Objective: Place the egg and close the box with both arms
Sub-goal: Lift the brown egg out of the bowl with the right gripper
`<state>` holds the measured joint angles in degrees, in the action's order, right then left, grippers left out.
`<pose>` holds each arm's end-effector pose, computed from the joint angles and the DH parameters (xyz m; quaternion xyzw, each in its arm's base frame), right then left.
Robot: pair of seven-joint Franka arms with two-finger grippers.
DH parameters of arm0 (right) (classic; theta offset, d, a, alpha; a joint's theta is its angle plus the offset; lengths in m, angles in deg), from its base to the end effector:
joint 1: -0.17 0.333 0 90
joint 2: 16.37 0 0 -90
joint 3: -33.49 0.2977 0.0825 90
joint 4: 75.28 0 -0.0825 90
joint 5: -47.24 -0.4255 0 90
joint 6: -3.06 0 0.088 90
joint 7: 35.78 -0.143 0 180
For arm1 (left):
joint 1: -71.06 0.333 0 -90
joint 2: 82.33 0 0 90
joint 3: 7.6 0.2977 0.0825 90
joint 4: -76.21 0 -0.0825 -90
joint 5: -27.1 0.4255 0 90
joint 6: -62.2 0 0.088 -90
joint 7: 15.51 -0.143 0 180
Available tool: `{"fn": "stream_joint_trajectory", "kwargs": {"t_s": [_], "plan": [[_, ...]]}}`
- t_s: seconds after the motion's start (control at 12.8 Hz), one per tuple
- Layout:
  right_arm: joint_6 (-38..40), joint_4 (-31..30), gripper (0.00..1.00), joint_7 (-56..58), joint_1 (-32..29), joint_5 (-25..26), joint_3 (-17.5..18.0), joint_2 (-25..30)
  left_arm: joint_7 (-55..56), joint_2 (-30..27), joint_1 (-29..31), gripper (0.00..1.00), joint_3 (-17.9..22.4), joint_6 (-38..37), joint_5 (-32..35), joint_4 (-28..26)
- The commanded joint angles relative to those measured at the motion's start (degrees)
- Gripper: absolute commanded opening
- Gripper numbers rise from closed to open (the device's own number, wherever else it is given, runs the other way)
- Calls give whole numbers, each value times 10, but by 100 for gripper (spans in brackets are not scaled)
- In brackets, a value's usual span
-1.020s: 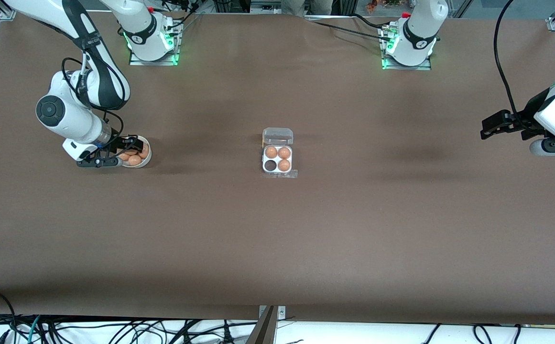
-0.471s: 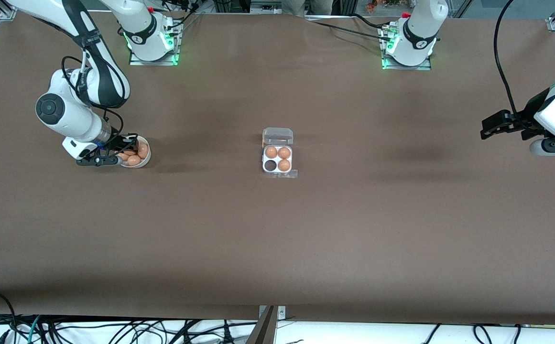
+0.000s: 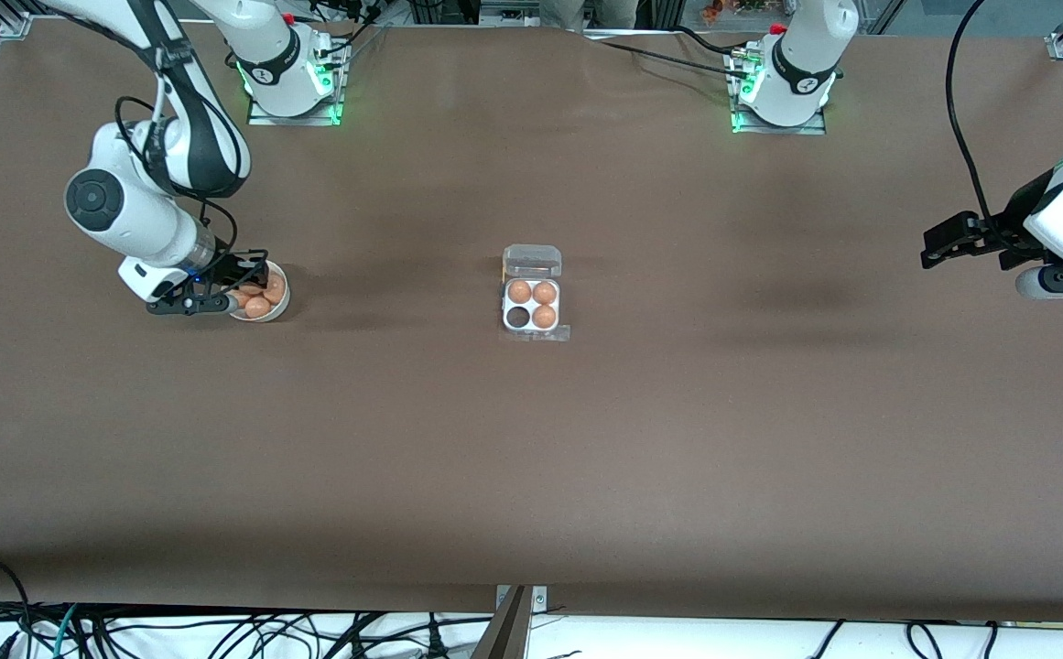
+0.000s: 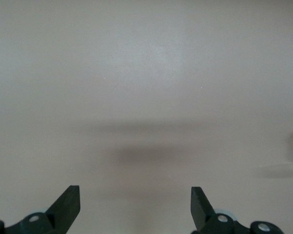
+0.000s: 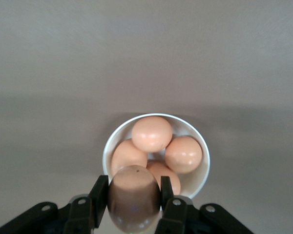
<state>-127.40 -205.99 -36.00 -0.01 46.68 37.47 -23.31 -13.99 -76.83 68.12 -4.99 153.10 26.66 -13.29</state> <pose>0.5337 0.0367 0.2069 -0.9976 -0.0278 0.0628 0.0055 0.6192 -0.0056 0.5177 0.9993 0.0105 -0.0357 0.0011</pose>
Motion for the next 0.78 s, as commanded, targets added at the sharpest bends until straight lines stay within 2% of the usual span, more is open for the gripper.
{"fn": "stream_joint_trajectory", "kwargs": {"t_s": [0.0,0.16,0.39,0.55,0.71], "plan": [[177,126,0,-8,0,-4,2,23,-12,5,2,100,-2,-2,10,14],[305,239,0,-8,-1,-3,1,18,-12,5,2,100,-2,-2,9,14],[421,369,0,-10,-2,-6,1,3,-12,5,2,100,-2,-2,9,14],[431,404,0,-51,9,-9,3,-21,-12,5,2,100,-2,-2,9,14],[429,432,0,-114,55,-9,2,-61,-12,5,2,100,-2,-2,9,14]]}}
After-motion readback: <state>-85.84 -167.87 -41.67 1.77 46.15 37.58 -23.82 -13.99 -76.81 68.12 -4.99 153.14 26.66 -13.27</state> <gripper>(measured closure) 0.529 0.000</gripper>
